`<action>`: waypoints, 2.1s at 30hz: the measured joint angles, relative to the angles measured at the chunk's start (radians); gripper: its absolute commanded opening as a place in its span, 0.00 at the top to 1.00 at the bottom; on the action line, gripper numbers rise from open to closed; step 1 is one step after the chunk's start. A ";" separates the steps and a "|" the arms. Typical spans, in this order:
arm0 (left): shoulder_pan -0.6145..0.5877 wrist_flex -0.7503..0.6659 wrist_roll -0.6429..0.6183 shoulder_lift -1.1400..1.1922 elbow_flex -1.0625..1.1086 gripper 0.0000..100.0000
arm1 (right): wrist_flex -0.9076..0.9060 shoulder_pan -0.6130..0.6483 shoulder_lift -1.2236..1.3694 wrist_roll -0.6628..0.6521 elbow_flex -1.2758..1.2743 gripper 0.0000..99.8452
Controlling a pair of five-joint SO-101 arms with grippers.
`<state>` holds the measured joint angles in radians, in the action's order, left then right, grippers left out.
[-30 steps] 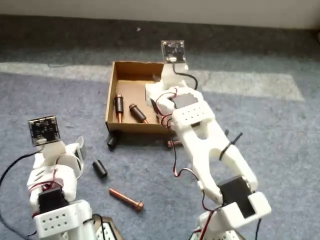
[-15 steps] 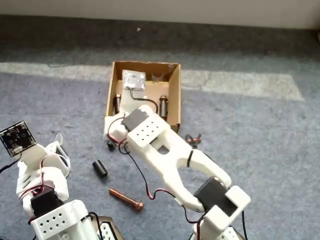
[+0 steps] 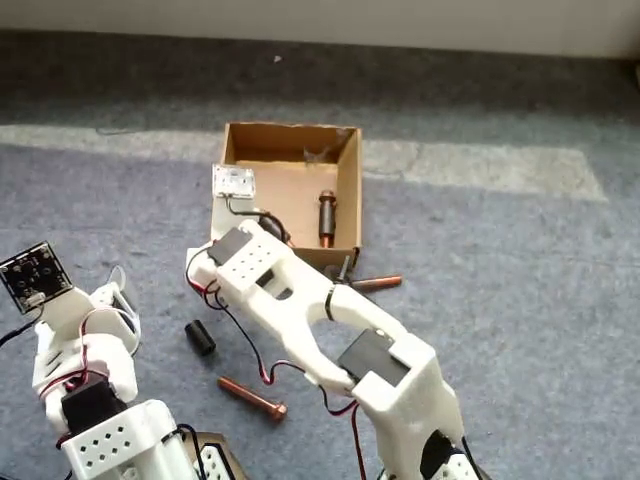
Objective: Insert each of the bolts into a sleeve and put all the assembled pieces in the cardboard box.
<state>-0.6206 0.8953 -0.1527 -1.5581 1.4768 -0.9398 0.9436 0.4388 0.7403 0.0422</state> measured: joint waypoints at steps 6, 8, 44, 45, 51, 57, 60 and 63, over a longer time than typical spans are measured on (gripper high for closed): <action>0.000 0.000 0.000 0.000 0.000 0.76 | 0.041 -0.018 0.002 0.051 0.002 0.82; 0.000 0.000 0.000 0.000 0.000 0.76 | 0.058 -0.032 0.002 0.055 0.002 0.82; 0.000 0.000 0.000 0.000 0.000 0.76 | -0.127 -0.083 0.071 0.061 0.015 0.98; 0.000 0.000 0.000 0.000 0.000 0.76 | -0.135 -0.086 0.071 0.061 0.015 0.99; 0.000 0.000 0.000 0.000 0.000 0.76 | -0.206 -0.098 0.069 -0.043 0.015 1.00; 0.002 0.000 0.000 0.000 0.000 0.76 | -0.354 -0.103 -0.061 -0.170 -0.009 1.00; 0.025 0.000 0.002 0.000 0.000 0.76 | -0.374 -0.114 -0.219 -0.227 -0.049 1.00; 0.094 0.000 0.044 0.000 0.000 0.76 | -0.381 -0.149 -0.382 -0.273 -0.163 1.00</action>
<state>-0.5271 0.8953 -0.1082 -1.5581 1.4768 -1.3203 0.7948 0.0568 0.4672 -0.1204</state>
